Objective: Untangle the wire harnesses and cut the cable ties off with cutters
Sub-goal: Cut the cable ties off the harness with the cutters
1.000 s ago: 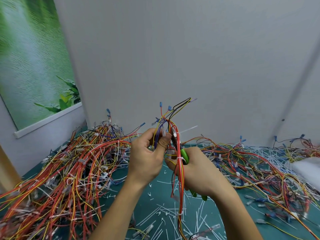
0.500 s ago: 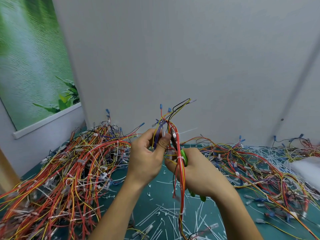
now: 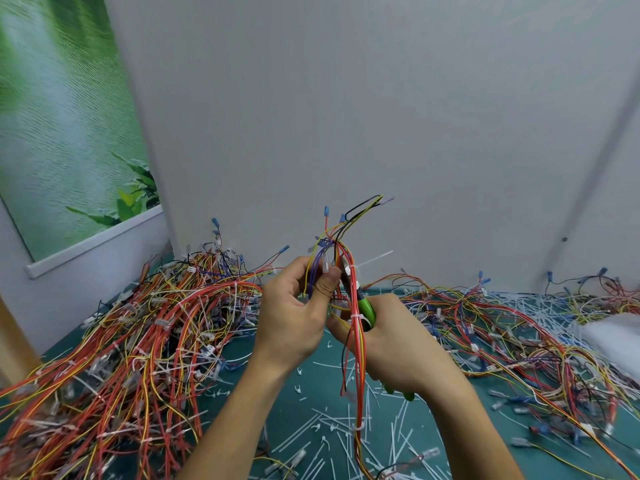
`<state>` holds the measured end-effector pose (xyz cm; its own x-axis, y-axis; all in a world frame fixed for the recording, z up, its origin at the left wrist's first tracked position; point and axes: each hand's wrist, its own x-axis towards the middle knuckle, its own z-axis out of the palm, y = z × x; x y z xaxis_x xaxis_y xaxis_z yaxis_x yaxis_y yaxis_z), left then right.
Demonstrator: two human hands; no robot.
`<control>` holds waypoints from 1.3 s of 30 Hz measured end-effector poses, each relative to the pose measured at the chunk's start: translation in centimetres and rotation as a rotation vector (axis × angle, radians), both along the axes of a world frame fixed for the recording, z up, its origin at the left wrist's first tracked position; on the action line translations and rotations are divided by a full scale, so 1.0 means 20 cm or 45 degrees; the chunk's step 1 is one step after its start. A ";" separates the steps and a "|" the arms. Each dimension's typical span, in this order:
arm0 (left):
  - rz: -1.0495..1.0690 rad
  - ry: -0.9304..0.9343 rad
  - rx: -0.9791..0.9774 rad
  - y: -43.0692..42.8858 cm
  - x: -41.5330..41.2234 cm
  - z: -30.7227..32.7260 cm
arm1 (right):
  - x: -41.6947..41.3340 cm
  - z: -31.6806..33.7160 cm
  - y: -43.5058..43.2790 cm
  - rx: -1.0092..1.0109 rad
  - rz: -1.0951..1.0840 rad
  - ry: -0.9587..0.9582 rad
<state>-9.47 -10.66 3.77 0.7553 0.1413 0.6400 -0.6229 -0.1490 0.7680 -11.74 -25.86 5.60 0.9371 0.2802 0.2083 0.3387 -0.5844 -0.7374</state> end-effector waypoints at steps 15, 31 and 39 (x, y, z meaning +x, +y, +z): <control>0.006 0.018 0.058 0.01 0.01 -0.01 | 0.03 -0.03 -0.01 -0.009 0.095 -0.013; 0.012 0.063 0.047 0.01 0.01 0.00 | 0.04 -0.05 0.01 0.039 0.013 -0.001; 0.018 0.063 0.054 0.00 0.02 -0.01 | 0.05 -0.05 0.00 0.010 0.103 -0.034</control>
<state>-9.06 -10.72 3.50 0.7844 0.1261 0.6073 -0.5816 -0.1907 0.7908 -10.83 -25.87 4.66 0.9053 0.3534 0.2356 0.4045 -0.5483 -0.7320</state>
